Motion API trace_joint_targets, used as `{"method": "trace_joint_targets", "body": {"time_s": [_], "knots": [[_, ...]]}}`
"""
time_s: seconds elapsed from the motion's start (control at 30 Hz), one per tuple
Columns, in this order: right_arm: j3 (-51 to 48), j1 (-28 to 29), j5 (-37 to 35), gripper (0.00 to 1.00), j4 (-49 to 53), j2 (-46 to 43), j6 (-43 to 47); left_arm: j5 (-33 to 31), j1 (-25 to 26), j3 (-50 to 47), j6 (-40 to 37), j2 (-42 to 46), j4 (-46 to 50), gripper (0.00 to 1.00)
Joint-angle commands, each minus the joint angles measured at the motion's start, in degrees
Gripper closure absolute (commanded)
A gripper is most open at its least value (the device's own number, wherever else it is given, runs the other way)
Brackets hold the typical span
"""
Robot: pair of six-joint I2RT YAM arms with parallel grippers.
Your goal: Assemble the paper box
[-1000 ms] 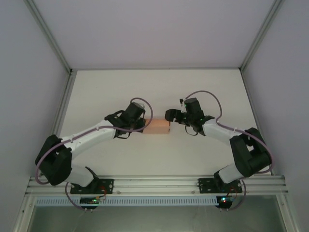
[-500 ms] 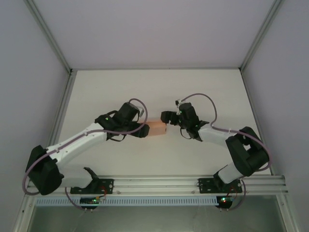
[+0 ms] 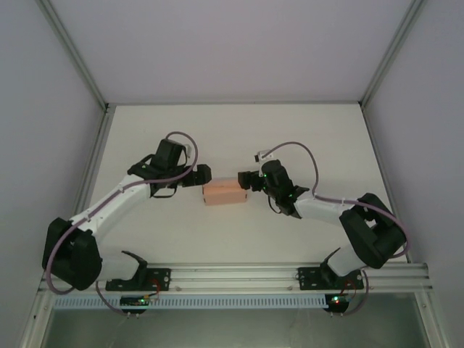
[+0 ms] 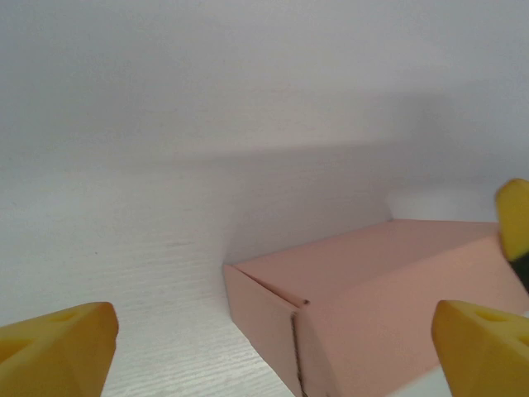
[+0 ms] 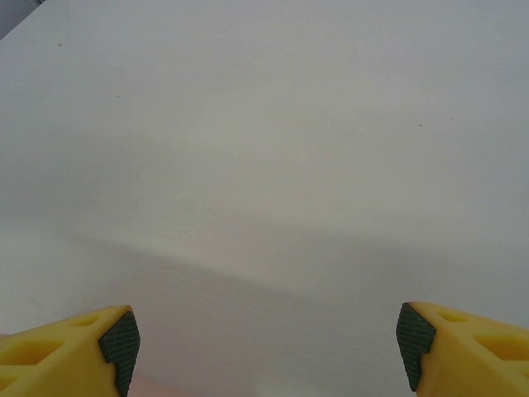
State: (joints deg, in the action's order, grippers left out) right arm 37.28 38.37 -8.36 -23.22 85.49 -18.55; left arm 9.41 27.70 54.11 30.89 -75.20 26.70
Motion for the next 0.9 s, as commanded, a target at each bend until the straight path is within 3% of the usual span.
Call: {"method": "trace_joint_targets", "body": {"time_s": [0.0, 0.17, 0.3, 0.67, 0.87], "knots": [[-3.9, 0.6, -3.0, 0.16, 9.4, 2.5, 7.3, 8.3, -0.9, -3.2, 0.3, -1.0, -5.9, 0.1], [-4.8, 0.2, -1.1, 0.15, 8.4, 2.9, 8.2, 12.3, -2.5, -7.5, 0.7, -1.7, -9.5, 0.27], [-5.3, -0.3, 0.1, 0.15, 7.4, 3.4, 8.7, 15.9, -3.4, -12.3, 2.2, -1.8, -15.3, 0.33], [-9.6, -2.9, 9.2, 0.24, -2.3, 7.1, 11.9, 17.5, -3.5, -27.6, -1.4, -0.6, -33.6, 0.74], [-12.0, -2.9, 10.5, 0.33, -8.2, 8.5, 13.5, 17.3, -3.4, -33.9, -1.4, -0.6, -43.3, 0.82]]}}
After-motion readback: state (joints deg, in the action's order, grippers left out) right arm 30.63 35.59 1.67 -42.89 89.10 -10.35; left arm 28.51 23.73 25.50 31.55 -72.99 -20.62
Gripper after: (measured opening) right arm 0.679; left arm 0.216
